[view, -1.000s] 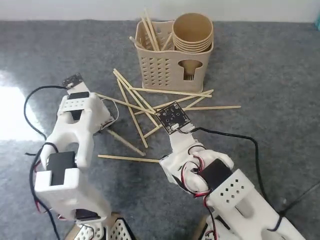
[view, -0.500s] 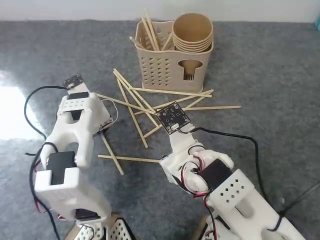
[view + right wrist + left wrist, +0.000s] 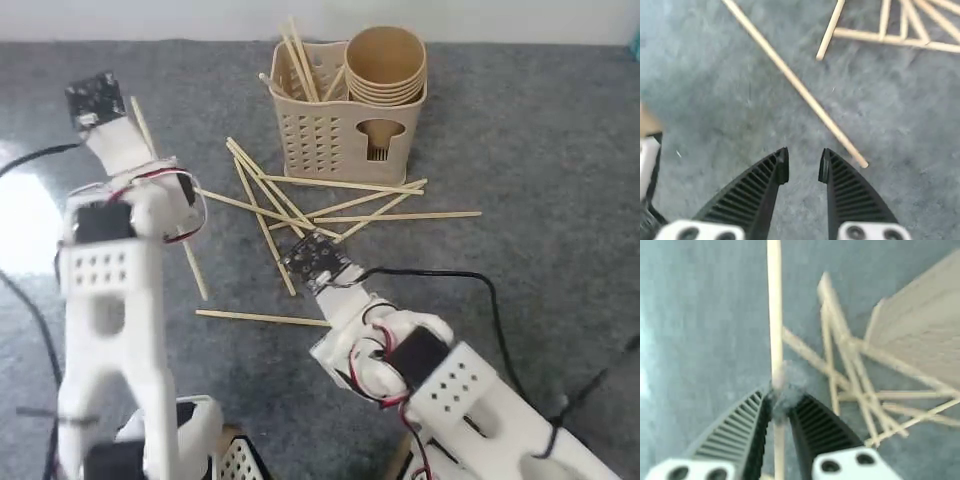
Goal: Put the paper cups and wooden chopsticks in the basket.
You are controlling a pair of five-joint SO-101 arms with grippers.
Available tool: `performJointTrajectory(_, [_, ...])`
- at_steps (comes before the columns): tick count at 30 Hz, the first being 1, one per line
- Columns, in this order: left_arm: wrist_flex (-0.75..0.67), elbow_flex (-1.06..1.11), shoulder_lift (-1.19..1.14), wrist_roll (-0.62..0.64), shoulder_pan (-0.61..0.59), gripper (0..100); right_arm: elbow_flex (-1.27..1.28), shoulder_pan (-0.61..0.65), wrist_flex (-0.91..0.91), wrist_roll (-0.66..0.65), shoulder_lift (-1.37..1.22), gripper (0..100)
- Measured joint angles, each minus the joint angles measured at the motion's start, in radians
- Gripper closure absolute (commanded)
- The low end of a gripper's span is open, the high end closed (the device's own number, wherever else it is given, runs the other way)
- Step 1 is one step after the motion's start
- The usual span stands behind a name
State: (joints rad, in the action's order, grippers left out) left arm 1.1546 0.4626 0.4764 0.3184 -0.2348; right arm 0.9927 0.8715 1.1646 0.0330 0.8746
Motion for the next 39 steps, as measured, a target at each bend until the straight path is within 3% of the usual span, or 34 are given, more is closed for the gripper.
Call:
performJointTrajectory(8, [-0.278, 0.000, 0.252, -0.147, 0.140, 99, -0.123, 0.005, 0.051, -0.063, -0.342, 87.9])
performJointTrajectory(17, [-0.928, 0.048, 0.216, -0.163, 0.284, 99, -0.135, 0.008, -0.015, -0.078, -0.516, 88.0])
performJointTrajectory(21, [-1.142, 0.040, 0.112, -0.160, 0.316, 99, -0.135, 0.009, -0.018, -0.109, -0.516, 88.0])
performJointTrajectory(36, [-1.209, -0.468, -0.552, -0.163, 0.374, 99, -0.135, 0.009, -0.018, -0.115, -0.516, 88.2])
performJointTrajectory(39, [-1.209, -0.494, -0.621, -0.163, 0.374, 94, -0.135, 0.009, -0.018, -0.118, -0.516, 88.2])
